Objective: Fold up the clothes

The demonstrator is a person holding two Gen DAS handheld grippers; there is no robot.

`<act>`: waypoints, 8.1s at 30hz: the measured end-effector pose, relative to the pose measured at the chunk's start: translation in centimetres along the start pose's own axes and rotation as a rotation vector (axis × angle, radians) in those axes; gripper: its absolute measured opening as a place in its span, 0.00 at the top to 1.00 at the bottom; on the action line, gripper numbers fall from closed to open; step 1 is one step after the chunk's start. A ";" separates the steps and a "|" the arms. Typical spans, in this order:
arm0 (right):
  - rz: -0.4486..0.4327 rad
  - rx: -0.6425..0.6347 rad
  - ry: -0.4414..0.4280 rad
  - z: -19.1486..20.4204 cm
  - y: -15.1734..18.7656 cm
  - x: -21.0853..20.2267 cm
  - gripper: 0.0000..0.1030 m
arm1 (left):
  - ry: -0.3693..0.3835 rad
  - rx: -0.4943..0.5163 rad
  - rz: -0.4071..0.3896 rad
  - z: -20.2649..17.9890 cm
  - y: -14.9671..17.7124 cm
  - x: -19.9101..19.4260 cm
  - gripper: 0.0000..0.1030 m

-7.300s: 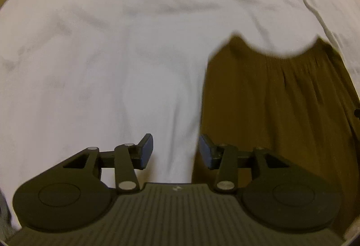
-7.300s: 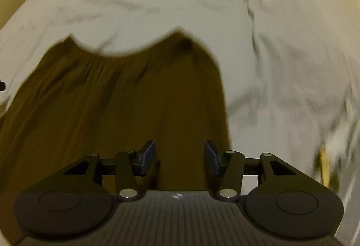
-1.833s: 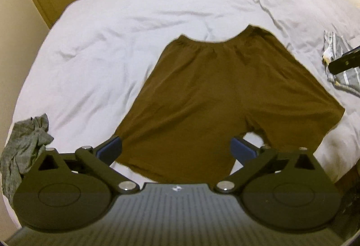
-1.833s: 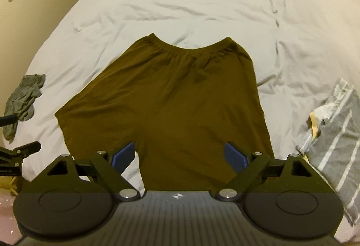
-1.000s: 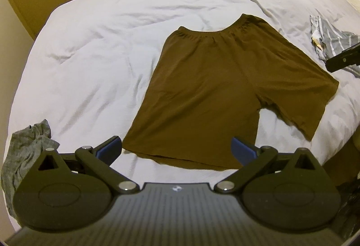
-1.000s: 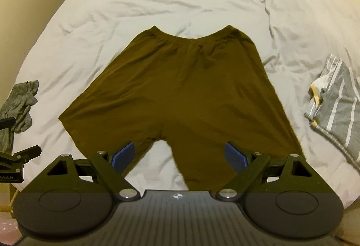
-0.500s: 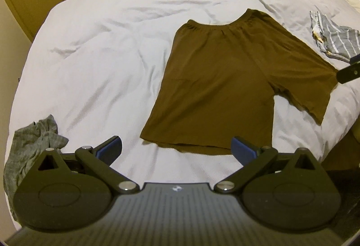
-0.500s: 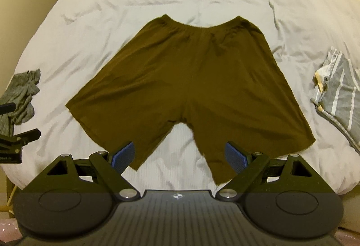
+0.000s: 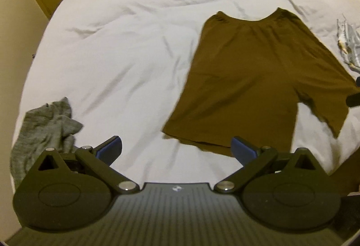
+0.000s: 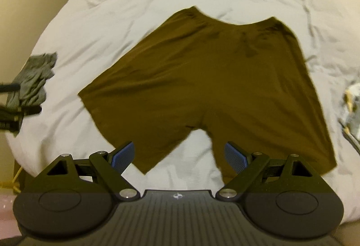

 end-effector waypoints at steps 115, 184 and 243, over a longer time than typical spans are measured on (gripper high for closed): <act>-0.132 0.905 0.304 -32.5 14.1 8.3 0.82 | 0.102 2.236 0.068 -38.9 -28.3 34.4 0.93; -0.110 0.669 0.347 -31.0 9.4 8.1 0.75 | 0.432 0.780 0.138 -26.4 -21.7 22.9 0.78; -0.534 0.103 -0.244 -15.8 14.6 8.6 0.94 | 0.411 0.055 -0.533 -25.6 -1.0 15.5 0.42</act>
Point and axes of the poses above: each gripper's, at about its wrist camera, not at the fingertips, and x roughly the way its jaws point, z to its left, y to its underside, the point moved 6 cm from there along x, roughly the way its jaws point, and after that the axes turned 8 degrees about y, right-handed, at the moved point
